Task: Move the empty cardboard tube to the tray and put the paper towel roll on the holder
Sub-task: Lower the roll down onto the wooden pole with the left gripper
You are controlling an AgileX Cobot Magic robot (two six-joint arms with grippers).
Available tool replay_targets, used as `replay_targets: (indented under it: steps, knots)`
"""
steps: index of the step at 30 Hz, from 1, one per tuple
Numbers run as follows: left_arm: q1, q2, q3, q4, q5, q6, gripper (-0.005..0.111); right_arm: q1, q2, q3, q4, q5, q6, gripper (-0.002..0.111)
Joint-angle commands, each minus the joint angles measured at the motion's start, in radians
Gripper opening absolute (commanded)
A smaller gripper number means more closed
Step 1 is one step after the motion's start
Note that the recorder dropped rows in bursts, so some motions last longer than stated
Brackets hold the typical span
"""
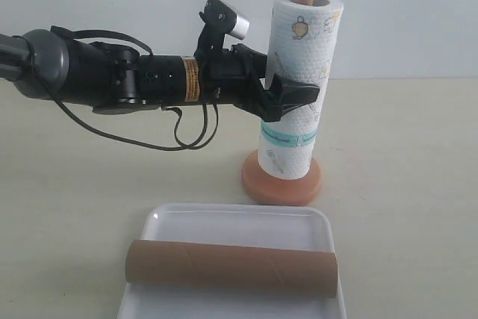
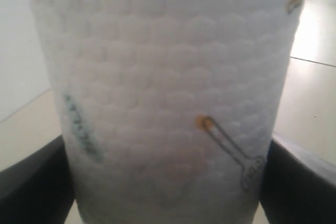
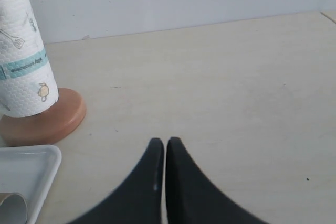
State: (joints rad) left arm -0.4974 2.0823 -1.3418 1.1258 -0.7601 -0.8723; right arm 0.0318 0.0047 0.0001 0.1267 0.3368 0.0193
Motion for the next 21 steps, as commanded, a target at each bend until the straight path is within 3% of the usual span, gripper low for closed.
replay_targets:
  steps: [1,5,13,21]
  knots:
    - [-0.001,0.0,0.006,-0.023,0.002,-0.029,0.004,-0.002,-0.005,0.0,-0.008,-0.003,0.001,0.001]
    - [-0.001,0.0,0.006,-0.019,0.005,-0.033,0.014,-0.002,-0.005,0.0,-0.008,-0.003,0.001,0.001]
    - [-0.001,0.0,0.006,-0.011,0.024,-0.108,0.059,-0.002,-0.005,0.0,-0.008,-0.003,0.001,0.001]
    - [-0.001,0.0,0.006,-0.006,0.056,-0.209,0.076,-0.002,-0.005,0.0,-0.008,-0.003,0.001,0.001]
